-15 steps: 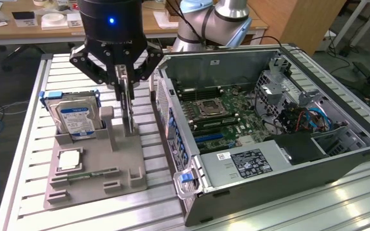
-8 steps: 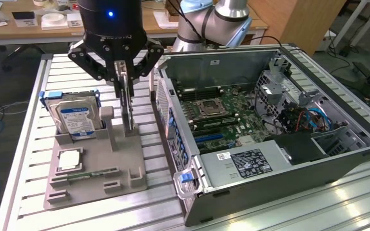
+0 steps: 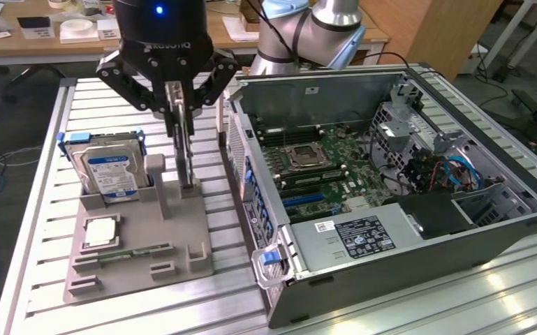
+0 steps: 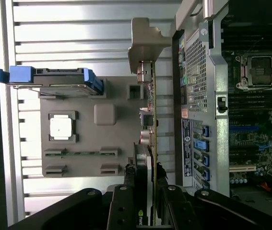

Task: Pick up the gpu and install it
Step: 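Pick up the gpu and move the gpu toward the slot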

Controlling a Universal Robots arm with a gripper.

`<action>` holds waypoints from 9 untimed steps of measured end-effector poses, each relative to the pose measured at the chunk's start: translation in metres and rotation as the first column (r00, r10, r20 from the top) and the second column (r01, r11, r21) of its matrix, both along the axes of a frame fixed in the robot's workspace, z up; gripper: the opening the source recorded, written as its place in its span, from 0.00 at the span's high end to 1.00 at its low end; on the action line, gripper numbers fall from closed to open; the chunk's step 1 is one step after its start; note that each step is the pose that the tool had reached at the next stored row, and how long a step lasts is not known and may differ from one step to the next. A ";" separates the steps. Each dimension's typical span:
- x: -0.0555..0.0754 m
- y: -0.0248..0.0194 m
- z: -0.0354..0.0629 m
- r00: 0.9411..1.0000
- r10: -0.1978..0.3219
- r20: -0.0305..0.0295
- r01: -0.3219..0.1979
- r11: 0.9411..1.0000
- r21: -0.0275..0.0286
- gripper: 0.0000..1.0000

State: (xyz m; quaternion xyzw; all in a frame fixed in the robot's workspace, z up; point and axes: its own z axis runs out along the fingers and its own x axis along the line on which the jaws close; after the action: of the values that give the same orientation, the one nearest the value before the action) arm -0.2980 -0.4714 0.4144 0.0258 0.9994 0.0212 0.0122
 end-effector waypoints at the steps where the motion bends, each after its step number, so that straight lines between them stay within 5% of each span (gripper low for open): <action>1: 0.000 0.0000 0.0025 1.000 0.000 0.000 0.000 1.000 0.000 0.73; 9: 0.000 0.0000 0.0112 1.000 0.000 0.000 0.000 1.000 0.000 0.73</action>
State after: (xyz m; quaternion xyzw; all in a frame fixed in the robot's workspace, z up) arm -0.2979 -0.4714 0.4255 0.0257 0.9994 0.0213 0.0123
